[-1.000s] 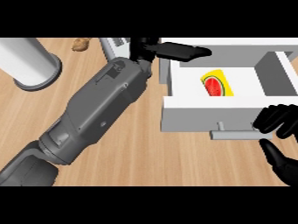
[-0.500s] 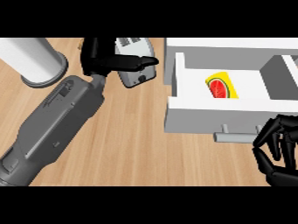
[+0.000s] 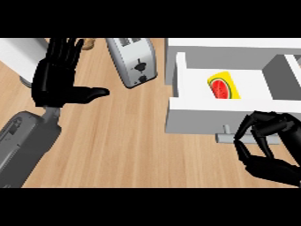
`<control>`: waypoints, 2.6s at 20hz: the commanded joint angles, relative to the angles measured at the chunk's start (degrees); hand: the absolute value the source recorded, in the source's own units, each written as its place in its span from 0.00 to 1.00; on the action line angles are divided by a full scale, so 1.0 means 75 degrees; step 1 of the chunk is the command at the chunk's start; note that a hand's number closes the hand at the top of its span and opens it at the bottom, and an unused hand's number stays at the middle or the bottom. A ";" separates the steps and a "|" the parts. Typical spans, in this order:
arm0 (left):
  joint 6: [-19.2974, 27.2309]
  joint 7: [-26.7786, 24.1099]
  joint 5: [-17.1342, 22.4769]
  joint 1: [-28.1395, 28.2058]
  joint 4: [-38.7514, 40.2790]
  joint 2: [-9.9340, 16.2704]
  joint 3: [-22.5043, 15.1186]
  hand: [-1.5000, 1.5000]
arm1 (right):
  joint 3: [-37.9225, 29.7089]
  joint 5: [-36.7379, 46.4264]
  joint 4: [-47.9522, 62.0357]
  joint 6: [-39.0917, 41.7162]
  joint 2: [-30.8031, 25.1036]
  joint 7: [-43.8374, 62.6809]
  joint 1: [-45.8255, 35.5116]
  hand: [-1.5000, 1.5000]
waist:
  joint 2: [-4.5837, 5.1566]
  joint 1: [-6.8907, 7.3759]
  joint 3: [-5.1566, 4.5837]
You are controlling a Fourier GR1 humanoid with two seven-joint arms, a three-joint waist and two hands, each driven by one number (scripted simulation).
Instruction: Pick up the cup, place it into the drawer and close the drawer
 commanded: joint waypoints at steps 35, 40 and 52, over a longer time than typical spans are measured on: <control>-0.3402 -0.0044 -0.0039 0.3437 -0.0926 0.0704 0.2642 0.00 | -0.0155 0.4847 1.1751 -0.2699 0.0336 -0.4471 -0.5628 0.00 | 0.0113 0.0050 0.0011; -0.3629 -0.0440 -0.0357 0.3370 -0.0616 0.0390 0.2388 0.00 | -0.0391 0.4904 1.2694 -0.2624 -0.0131 -0.4716 -0.6376 0.00 | 0.0239 0.0263 0.0018; -0.3784 -0.0418 -0.0537 0.3092 -0.0343 0.0284 0.2369 0.00 | -0.0673 0.4804 1.3500 -0.2389 -0.0458 -0.4822 -0.7217 0.00 | 0.0296 0.0412 0.0022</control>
